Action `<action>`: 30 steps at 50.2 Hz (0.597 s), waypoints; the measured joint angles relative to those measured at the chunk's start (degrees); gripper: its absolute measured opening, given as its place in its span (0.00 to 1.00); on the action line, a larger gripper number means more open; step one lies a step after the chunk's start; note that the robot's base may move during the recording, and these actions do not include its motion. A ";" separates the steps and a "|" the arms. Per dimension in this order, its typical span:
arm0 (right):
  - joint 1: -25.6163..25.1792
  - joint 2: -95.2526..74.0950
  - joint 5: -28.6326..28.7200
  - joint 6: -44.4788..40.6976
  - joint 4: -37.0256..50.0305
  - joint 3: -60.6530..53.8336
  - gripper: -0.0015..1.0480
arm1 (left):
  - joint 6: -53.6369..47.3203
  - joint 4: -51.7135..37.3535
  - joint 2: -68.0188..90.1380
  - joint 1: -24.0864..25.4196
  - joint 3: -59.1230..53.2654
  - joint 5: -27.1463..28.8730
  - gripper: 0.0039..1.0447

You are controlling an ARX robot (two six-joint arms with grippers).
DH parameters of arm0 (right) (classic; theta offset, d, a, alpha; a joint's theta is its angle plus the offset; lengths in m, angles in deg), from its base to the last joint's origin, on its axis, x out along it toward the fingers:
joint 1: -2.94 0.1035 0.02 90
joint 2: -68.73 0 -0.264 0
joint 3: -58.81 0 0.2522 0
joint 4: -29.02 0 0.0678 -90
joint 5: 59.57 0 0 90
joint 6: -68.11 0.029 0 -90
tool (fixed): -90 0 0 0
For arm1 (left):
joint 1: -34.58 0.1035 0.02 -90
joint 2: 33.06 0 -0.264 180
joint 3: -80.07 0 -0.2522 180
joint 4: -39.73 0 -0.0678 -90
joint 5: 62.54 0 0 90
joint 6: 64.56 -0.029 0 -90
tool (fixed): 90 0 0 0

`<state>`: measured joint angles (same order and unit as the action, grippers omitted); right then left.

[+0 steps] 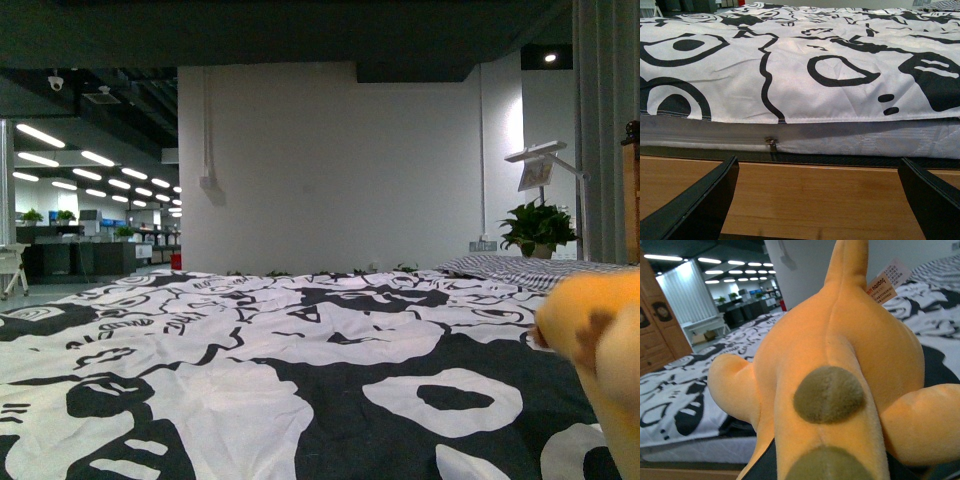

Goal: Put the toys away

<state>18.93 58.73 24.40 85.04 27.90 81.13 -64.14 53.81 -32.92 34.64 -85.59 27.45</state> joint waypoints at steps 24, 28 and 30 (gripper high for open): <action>0.72 1.55 -1.27 0.44 -0.42 -4.20 0.19 | 0.00 0.00 0.00 0.00 0.00 0.00 0.95; 0.74 1.55 -1.27 0.44 -0.42 -4.20 0.19 | 0.00 0.00 0.00 0.00 0.00 0.00 0.95; 0.74 1.55 -1.25 0.44 -0.42 -4.20 0.19 | 0.00 0.00 0.00 0.00 0.00 0.00 0.95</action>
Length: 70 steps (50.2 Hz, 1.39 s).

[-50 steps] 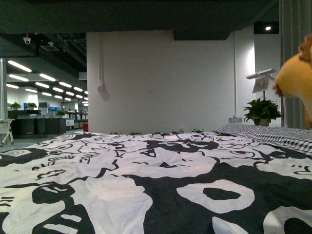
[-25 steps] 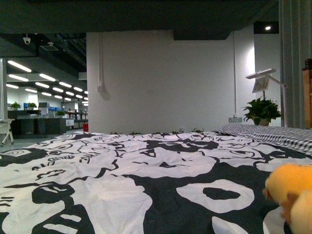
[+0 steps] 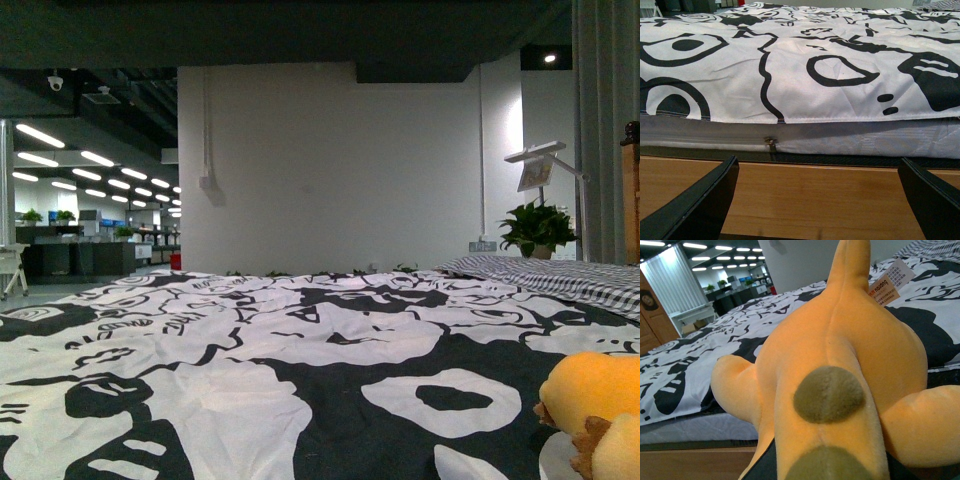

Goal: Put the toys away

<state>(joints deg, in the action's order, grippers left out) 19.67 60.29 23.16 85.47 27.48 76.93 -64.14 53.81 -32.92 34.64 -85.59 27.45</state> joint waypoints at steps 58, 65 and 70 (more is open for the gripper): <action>0.26 0.24 -0.20 0.24 0.00 0.07 0.19 | 0.00 0.00 -0.04 0.00 0.00 0.04 0.95; 0.26 0.24 -0.20 0.26 0.00 0.07 0.19 | 0.00 0.00 -0.04 -0.04 0.00 0.02 0.95; 0.26 0.24 -0.22 0.26 0.00 0.07 0.19 | 0.00 0.00 -0.04 -0.07 0.00 0.00 0.95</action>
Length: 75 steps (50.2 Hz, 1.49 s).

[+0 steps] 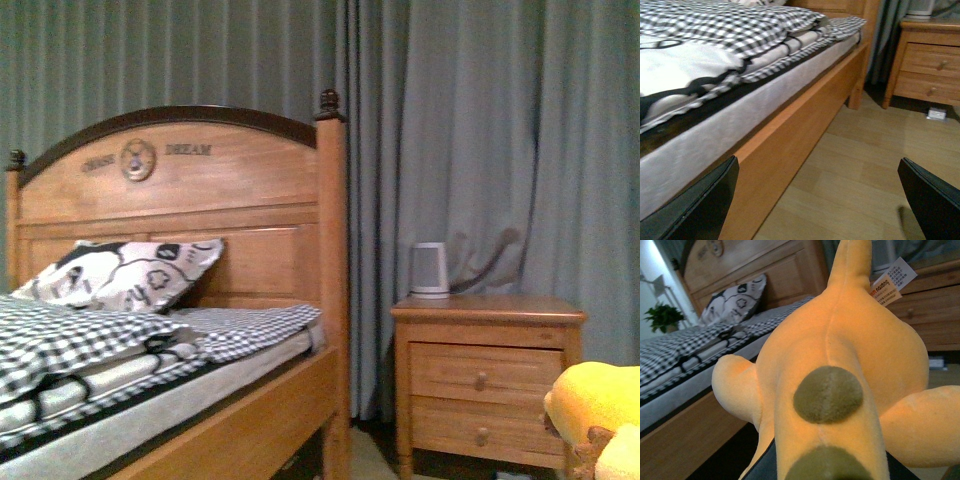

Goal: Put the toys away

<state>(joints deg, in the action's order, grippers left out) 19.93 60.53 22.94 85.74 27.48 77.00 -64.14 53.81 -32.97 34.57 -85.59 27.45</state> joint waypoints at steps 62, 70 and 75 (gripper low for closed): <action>0.04 0.02 0.48 0.00 0.00 0.00 0.19 | 0.00 0.00 0.00 -0.04 0.00 0.04 0.95; 0.02 0.02 0.22 0.00 0.00 0.00 0.19 | -0.02 0.00 -0.02 -0.04 0.00 0.02 0.95; 0.02 0.02 0.20 0.00 0.00 0.00 0.19 | -0.02 0.00 0.00 -0.04 0.00 0.02 0.95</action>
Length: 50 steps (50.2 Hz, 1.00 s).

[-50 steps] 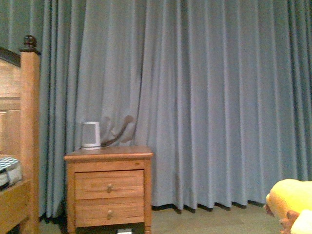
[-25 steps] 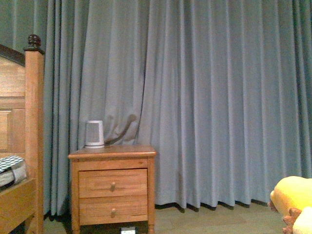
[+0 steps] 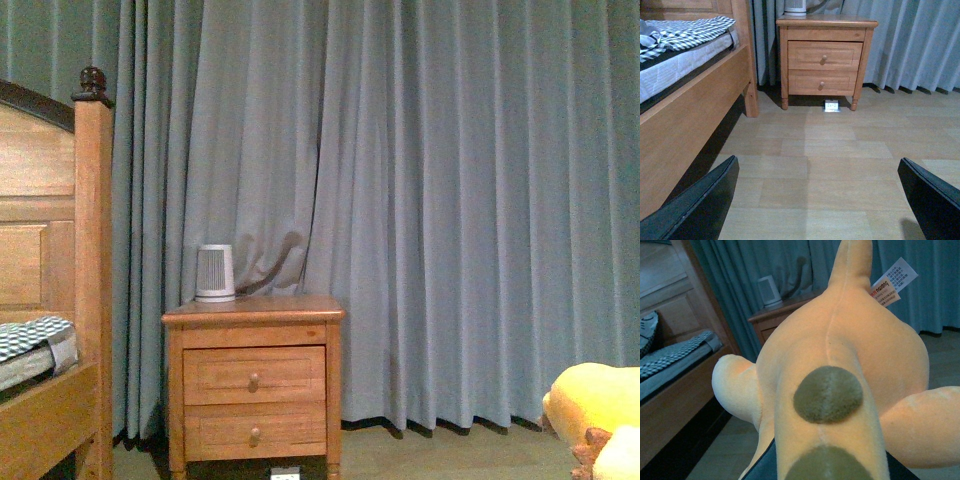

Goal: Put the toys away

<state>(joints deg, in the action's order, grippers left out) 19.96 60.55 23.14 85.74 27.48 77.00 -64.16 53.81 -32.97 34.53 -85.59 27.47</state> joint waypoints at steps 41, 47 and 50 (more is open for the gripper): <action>0.00 0.00 0.00 0.00 0.00 0.00 0.19 | 0.02 0.00 0.00 0.00 0.00 0.00 0.95; 0.00 0.00 0.02 0.00 0.00 0.00 0.19 | 0.02 0.00 0.00 0.00 0.00 0.02 0.95; 0.02 0.00 0.02 0.02 0.00 0.00 0.19 | 0.00 0.00 -0.02 0.00 0.00 0.00 0.95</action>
<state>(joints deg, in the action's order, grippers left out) 19.98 60.55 23.16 85.76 27.48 77.00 -64.16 53.81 -32.99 34.53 -85.59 27.47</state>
